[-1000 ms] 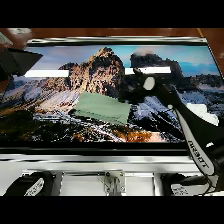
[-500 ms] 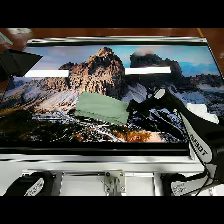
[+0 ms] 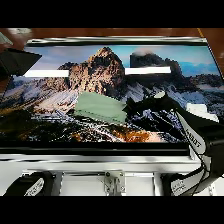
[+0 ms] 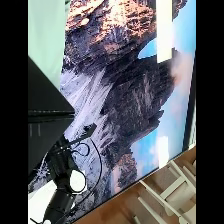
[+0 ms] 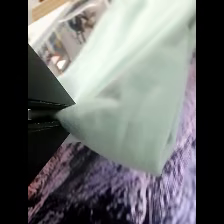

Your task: Fold the shirts.

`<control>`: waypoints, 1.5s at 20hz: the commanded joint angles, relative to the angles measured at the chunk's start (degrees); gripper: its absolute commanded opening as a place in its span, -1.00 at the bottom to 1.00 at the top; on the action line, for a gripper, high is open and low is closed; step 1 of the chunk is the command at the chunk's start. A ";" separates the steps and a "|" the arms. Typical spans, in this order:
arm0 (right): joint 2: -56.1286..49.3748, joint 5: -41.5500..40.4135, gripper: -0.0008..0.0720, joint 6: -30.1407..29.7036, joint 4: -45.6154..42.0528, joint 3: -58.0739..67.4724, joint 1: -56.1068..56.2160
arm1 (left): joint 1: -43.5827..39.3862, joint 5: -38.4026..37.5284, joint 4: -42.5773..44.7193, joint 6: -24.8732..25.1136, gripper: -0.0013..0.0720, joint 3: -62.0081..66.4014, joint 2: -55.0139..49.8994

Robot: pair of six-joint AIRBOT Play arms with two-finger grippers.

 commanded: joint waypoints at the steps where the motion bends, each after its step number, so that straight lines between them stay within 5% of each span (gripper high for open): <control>1: 3.37 7.54 -0.80 -7.15 1.33 3.26 -4.44 | -0.04 0.26 0.04 -0.02 -0.85 -0.02 0.02; 16: 32.06 11.69 -0.80 4.37 -17.14 6.19 -61.44 | -0.04 0.02 0.02 -1.11 -0.85 -0.02 0.02; 24: 32.68 17.40 -0.80 4.90 -20.31 6.16 -74.97 | -0.04 -0.61 0.04 -1.09 -0.85 -0.02 0.02; 28: 32.70 23.89 -0.80 5.84 -36.72 5.11 -77.66 | -0.04 -2.03 0.02 -1.09 -0.85 -0.02 0.02; 30: 33.18 23.17 -0.80 8.26 -36.89 0.96 -78.68 | -0.04 -2.32 0.02 -1.09 -0.85 -0.02 0.04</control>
